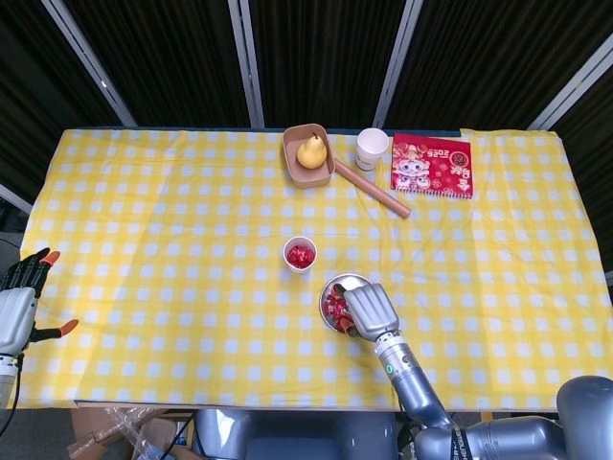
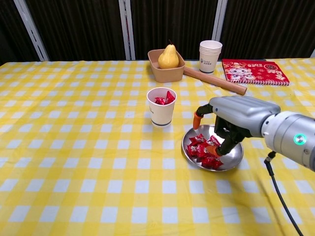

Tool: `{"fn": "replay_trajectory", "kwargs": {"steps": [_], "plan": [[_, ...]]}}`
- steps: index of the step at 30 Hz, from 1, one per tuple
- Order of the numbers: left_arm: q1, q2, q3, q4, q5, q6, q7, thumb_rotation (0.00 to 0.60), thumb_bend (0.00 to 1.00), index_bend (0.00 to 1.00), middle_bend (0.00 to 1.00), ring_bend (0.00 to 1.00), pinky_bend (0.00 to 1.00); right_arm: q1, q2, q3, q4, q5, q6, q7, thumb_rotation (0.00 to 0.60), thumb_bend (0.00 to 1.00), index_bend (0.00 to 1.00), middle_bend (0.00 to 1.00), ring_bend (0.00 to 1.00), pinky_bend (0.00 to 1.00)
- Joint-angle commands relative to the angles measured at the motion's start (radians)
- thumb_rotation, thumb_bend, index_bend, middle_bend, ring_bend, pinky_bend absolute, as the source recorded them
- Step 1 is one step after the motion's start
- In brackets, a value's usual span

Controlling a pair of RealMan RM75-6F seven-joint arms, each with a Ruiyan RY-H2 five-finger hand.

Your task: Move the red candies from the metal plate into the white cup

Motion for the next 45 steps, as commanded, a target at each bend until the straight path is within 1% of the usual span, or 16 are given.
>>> {"fn": "replay_trajectory", "kwargs": {"steps": [1,8,17,27,33,35,37,39,45], "plan": [[0.000,-0.001,0.000,0.000,0.001,0.002,0.002,0.600,0.01,0.06,0.00,0.00,0.00,-0.011,-0.006,-0.009,0.002,-0.003,0.001,-0.004,0.600,0.38,0.34,0.94,0.97,1.00],[0.001,-0.002,-0.002,0.001,-0.003,0.002,0.003,0.600,0.01,0.06,0.00,0.00,0.00,-0.035,-0.017,-0.025,-0.002,-0.009,-0.002,-0.014,0.600,0.38,0.34,0.94,0.97,1.00],[0.000,-0.001,-0.001,0.001,-0.002,0.000,0.002,0.600,0.01,0.06,0.00,0.00,0.00,-0.061,-0.024,-0.032,0.013,0.002,-0.013,-0.018,0.600,0.38,0.34,0.94,0.97,1.00],[0.001,-0.001,-0.002,-0.001,-0.004,0.000,0.003,0.600,0.01,0.06,0.00,0.00,0.00,-0.075,-0.034,-0.017,0.051,0.016,-0.046,-0.002,0.600,0.38,0.37,0.94,0.97,1.00],[0.001,-0.001,-0.003,-0.001,-0.008,-0.001,0.002,0.600,0.01,0.06,0.00,0.00,0.00,-0.079,-0.040,-0.010,0.067,0.023,-0.065,0.003,0.600,0.38,0.43,0.94,0.97,1.00],[0.001,-0.001,-0.003,-0.002,-0.009,-0.002,0.001,0.600,0.01,0.06,0.00,0.00,0.00,-0.080,-0.043,-0.007,0.072,0.022,-0.068,0.005,0.600,0.40,0.47,0.94,0.97,1.00],[0.001,-0.001,-0.004,-0.003,-0.009,-0.002,0.002,0.600,0.01,0.07,0.00,0.00,0.00,-0.082,-0.045,-0.006,0.075,0.018,-0.072,0.009,0.600,0.44,0.52,0.94,0.97,1.00],[0.001,0.000,-0.004,-0.004,-0.010,-0.002,0.002,0.600,0.01,0.07,0.00,0.00,0.00,-0.084,-0.046,-0.004,0.076,0.012,-0.073,0.014,0.600,0.47,0.54,0.94,0.97,1.00],[0.001,0.000,-0.004,-0.004,-0.010,-0.004,0.000,0.600,0.01,0.07,0.00,0.00,0.00,-0.087,-0.043,0.008,0.071,-0.015,-0.074,0.025,0.600,0.49,0.55,0.94,0.97,1.00]]}}
